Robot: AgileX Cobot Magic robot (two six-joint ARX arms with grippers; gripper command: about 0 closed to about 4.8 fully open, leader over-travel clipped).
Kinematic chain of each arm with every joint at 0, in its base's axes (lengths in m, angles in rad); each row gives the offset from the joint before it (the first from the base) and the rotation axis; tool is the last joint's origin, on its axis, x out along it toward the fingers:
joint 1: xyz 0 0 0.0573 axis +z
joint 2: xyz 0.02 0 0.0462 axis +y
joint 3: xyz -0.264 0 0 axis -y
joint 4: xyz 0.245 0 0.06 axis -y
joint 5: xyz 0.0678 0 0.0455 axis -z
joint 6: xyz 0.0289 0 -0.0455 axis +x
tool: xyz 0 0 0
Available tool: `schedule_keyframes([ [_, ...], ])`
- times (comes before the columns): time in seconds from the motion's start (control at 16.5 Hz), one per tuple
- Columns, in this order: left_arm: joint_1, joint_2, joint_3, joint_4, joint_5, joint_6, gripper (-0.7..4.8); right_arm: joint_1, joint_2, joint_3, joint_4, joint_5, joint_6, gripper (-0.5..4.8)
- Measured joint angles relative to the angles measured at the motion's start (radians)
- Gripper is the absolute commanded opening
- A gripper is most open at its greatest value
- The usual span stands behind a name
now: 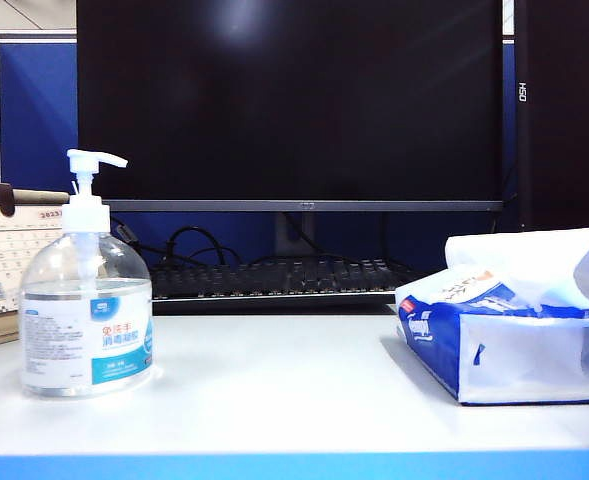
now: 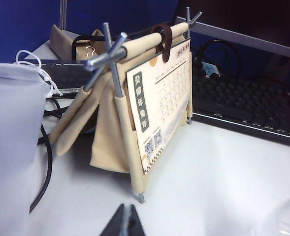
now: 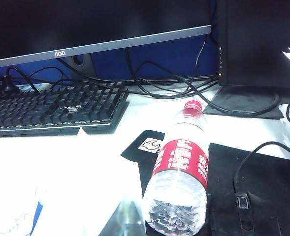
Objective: Pull out a tissue from the tissue dispenser, then press the switch of the alcohol sanitizer bottle to drop some sanitizer on the paper tissue, and finally place the treated tissue on the table.
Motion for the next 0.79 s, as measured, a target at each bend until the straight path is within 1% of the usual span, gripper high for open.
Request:
schedule_keyframes([
  [0.3, 0.0, 0.0, 0.0, 0.0, 0.008, 0.0, -0.04, 0.0, 0.0, 0.0, 0.0, -0.001, 0.0, 0.0],
  [0.36, 0.0, 0.0, 0.0, 0.0, 0.02, -0.001, -0.01, 0.0, 0.0, 0.0, 0.0, -0.01, 0.003, 0.0],
  [0.42, 0.0, 0.0, 0.0, 0.002, 0.054, -0.004, 0.0, 0.0, 0.0, 0.0, 0.0, -0.035, 0.006, 0.0],
  [0.48, 0.0, 0.0, 0.0, 0.009, 0.118, -0.021, 0.12, 0.0, 0.0, 0.0, 0.0, -0.074, 0.013, 0.0],
  [0.55, 0.0, 0.0, 0.0, 0.014, 0.161, -0.039, 0.56, 0.0, 0.0, 0.0, 0.0, -0.103, 0.017, 0.01],
  [0.61, 0.0, 0.0, 0.0, 0.024, 0.256, -0.074, 0.68, 0.0, 0.0, 0.0, 0.0, -0.164, 0.019, 0.26],
  [0.67, 0.0, 0.0, -0.001, 0.042, 0.376, -0.124, 0.68, 0.0, 0.0, 0.0, 0.002, -0.219, 0.029, 0.61],
  [0.73, -0.001, 0.0, -0.001, 0.055, 0.433, -0.171, 0.67, 0.0, 0.0, 0.0, 0.008, -0.238, 0.042, 0.78],
  [0.79, 0.0, 0.0, -0.001, 0.104, 0.492, -0.275, 0.68, 0.0, 0.0, 0.0, 0.057, -0.259, 0.081, 0.78],
])
